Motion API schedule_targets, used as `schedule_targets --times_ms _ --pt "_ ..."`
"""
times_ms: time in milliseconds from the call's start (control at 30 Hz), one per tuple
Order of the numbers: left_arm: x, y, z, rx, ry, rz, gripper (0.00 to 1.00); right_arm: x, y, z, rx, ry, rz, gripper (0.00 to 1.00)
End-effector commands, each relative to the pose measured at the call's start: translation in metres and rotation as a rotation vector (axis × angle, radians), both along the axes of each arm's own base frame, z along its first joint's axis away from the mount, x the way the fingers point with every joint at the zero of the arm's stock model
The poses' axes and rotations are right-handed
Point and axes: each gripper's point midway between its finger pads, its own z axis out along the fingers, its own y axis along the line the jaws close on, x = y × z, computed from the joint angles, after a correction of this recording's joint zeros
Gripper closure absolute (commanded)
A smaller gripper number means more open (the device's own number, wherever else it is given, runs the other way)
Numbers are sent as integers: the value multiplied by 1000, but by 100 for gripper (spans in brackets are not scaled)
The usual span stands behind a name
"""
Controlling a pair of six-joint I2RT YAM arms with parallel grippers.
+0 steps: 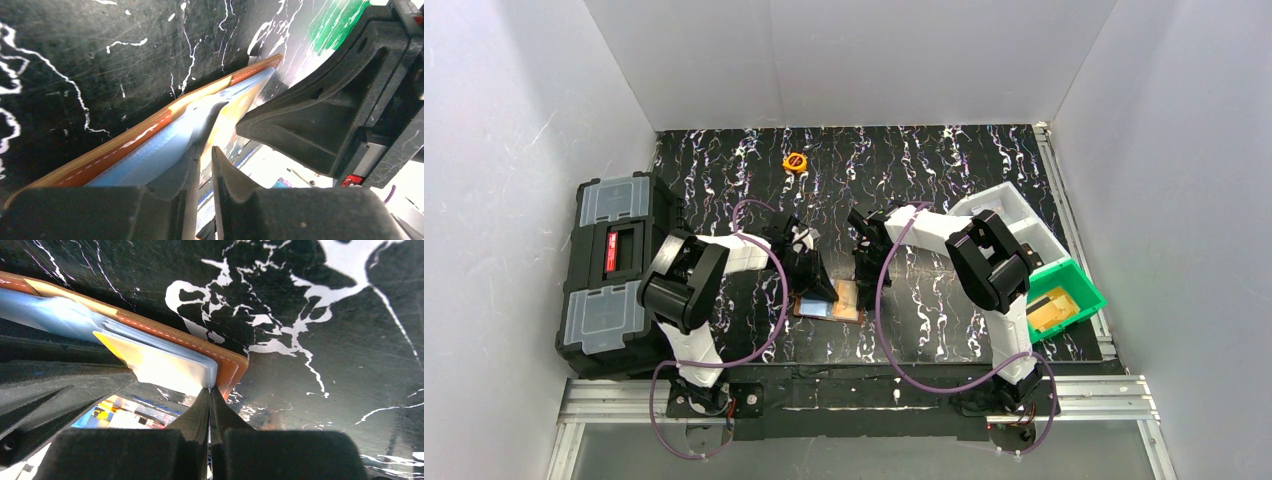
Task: Take the credit cards out of the card holder
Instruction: Remove the credit card from the card holder.
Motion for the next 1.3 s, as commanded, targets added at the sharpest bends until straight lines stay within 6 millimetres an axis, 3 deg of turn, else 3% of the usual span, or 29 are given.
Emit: schedule_targets --times_ms 0,167,300,733,1267 --pt "-26 -13 6 -43 64 -85 84 26 -7 -51 -103 -150 18 99" --pt "-26 -15 -3 -14 78 -79 85 25 -8 -52 -105 -149 18 99" --pt "-26 -13 -5 3 79 -65 100 25 -9 -53 -108 -149 16 99" --pt "-14 24 -2 185 42 -33 100 15 -30 -62 -132 -109 -53 99" --pt "-7 37 1 191 33 -20 100 15 -38 -66 -123 -83 -102 99"
